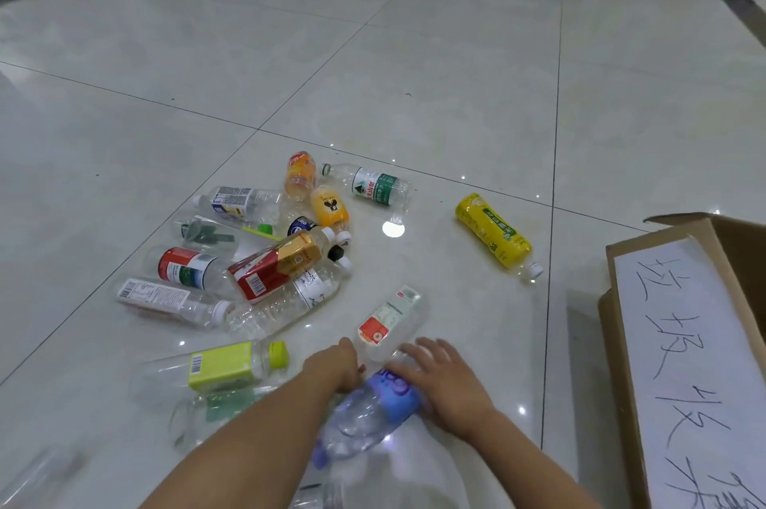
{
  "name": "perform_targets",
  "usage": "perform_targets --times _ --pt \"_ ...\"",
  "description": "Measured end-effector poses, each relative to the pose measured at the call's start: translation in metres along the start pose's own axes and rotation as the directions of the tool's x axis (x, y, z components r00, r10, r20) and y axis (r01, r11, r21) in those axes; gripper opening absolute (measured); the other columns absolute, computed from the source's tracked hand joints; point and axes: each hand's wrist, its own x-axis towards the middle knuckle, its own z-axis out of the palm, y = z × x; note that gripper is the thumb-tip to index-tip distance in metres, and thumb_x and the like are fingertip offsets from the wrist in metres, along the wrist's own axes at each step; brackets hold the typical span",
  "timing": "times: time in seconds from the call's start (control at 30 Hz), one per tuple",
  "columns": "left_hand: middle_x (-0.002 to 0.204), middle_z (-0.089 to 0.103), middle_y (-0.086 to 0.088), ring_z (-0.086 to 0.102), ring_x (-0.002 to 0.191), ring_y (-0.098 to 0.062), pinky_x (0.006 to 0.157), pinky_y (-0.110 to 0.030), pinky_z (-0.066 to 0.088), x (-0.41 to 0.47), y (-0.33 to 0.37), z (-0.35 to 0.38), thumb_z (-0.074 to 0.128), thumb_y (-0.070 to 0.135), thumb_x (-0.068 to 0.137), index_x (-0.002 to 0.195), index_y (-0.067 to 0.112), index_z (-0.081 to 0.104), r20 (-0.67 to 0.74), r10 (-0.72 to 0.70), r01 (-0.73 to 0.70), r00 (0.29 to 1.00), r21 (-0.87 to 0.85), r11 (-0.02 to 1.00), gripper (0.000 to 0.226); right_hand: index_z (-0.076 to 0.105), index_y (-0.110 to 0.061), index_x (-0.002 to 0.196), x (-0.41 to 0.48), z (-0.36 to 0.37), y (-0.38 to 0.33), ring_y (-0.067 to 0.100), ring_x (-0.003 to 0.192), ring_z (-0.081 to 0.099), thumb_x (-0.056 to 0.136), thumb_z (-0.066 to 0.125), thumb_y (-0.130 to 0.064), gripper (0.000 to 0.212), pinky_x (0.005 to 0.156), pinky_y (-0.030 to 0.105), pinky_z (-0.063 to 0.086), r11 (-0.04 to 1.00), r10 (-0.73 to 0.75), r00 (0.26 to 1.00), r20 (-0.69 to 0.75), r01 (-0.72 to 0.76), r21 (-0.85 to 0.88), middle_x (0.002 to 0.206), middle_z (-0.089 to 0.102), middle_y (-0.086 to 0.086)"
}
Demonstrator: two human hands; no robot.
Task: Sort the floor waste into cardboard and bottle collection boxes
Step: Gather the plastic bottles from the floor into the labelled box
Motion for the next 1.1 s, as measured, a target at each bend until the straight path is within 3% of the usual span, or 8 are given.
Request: perform_targets --times 0.1,0.17,0.27,0.37,0.5,0.7,0.87,1.1 --pt "0.143 0.045 -0.016 0.049 0.128 -0.028 0.100 -0.034 0.041 -0.008 0.026 0.008 0.054 0.040 0.094 0.143 0.000 0.021 0.077 0.008 0.013 0.997 -0.261 0.965 0.071 0.052 -0.039 0.119 -0.009 -0.006 0.020 0.024 0.100 0.069 0.042 0.086 -0.022 0.086 0.079 0.038 0.057 0.949 0.315 0.943 -0.104 -0.314 0.023 0.117 0.068 0.000" --pt "0.140 0.045 -0.017 0.055 0.120 -0.030 0.096 -0.035 0.044 -0.015 0.042 0.013 0.051 0.037 0.097 0.143 0.001 0.018 0.120 -0.002 0.055 0.993 -0.442 0.895 0.067 0.052 -0.030 0.129 -0.016 -0.011 0.013 0.027 0.110 0.061 0.057 0.083 -0.016 0.080 0.078 0.037 0.055 0.784 0.619 0.761 -0.194 -0.614 0.095 0.128 0.059 0.006" --pt "0.113 0.051 -0.015 0.060 0.080 -0.025 0.085 -0.046 0.050 -0.021 0.061 0.026 0.048 0.041 0.097 0.140 0.009 0.022 0.284 -0.007 0.211 0.959 -0.695 0.688 0.059 0.047 -0.005 0.131 -0.025 -0.004 -0.006 0.036 0.119 0.048 0.093 0.053 -0.027 0.045 0.092 0.042 0.046 -0.042 0.984 0.067 0.163 -0.809 0.587 0.132 0.047 0.019" --pt "0.105 0.060 -0.012 0.063 0.085 -0.027 0.087 -0.057 0.050 -0.022 0.074 0.033 0.053 0.039 0.095 0.132 0.011 0.038 0.402 0.074 0.301 0.912 -0.783 0.545 0.049 0.061 0.002 0.113 -0.034 0.020 -0.022 0.036 0.095 0.063 0.095 0.026 -0.059 0.072 0.091 0.042 0.052 -0.471 0.833 -0.074 0.548 -0.612 0.635 0.105 0.065 0.022" --pt "0.115 0.067 -0.017 0.068 0.088 -0.030 0.080 -0.051 0.056 -0.028 0.090 0.031 0.060 0.033 0.091 0.127 0.008 0.049 0.407 0.163 0.291 0.899 -0.831 0.474 0.046 0.051 0.002 0.116 -0.028 0.009 -0.023 0.035 0.087 0.063 0.087 0.047 -0.064 0.072 0.081 0.040 0.054 -0.551 0.781 -0.001 0.624 -0.471 0.689 0.100 0.063 0.018" --pt "0.112 0.063 -0.016 0.070 0.088 -0.034 0.080 -0.051 0.058 -0.041 0.124 0.007 0.062 0.021 0.092 0.120 0.016 0.039 0.239 0.302 0.162 0.923 -0.952 0.260 0.036 0.033 -0.007 0.133 -0.029 -0.059 0.008 0.034 0.096 0.064 0.078 0.069 -0.051 0.079 0.062 0.034 0.056 -0.386 0.846 0.109 0.521 -0.549 0.741 0.113 0.056 0.018" --pt "0.099 0.063 -0.010 0.055 0.063 -0.016 0.054 -0.023 0.046 -0.076 0.179 -0.034 0.059 0.043 0.091 0.118 0.026 0.045 -0.006 0.450 -0.119 0.893 -0.967 0.224 0.035 0.040 -0.005 0.121 -0.045 -0.153 0.042 0.016 0.039 0.053 0.080 0.068 -0.052 0.069 0.036 0.019 0.038 -0.243 0.933 0.163 0.321 -0.371 0.896 0.086 0.059 0.019" --pt "0.093 0.057 0.001 0.050 0.067 -0.010 0.052 -0.012 0.040 -0.128 0.292 -0.079 0.059 0.034 0.093 0.122 0.021 0.050 -0.308 0.697 -0.672 0.647 -0.662 0.331 0.033 0.038 -0.006 0.119 -0.094 -0.235 0.069 0.018 0.049 0.055 0.084 0.062 -0.052 0.062 0.043 0.026 0.045 -0.116 0.938 -0.285 0.196 0.274 0.955 0.100 0.061 0.019"
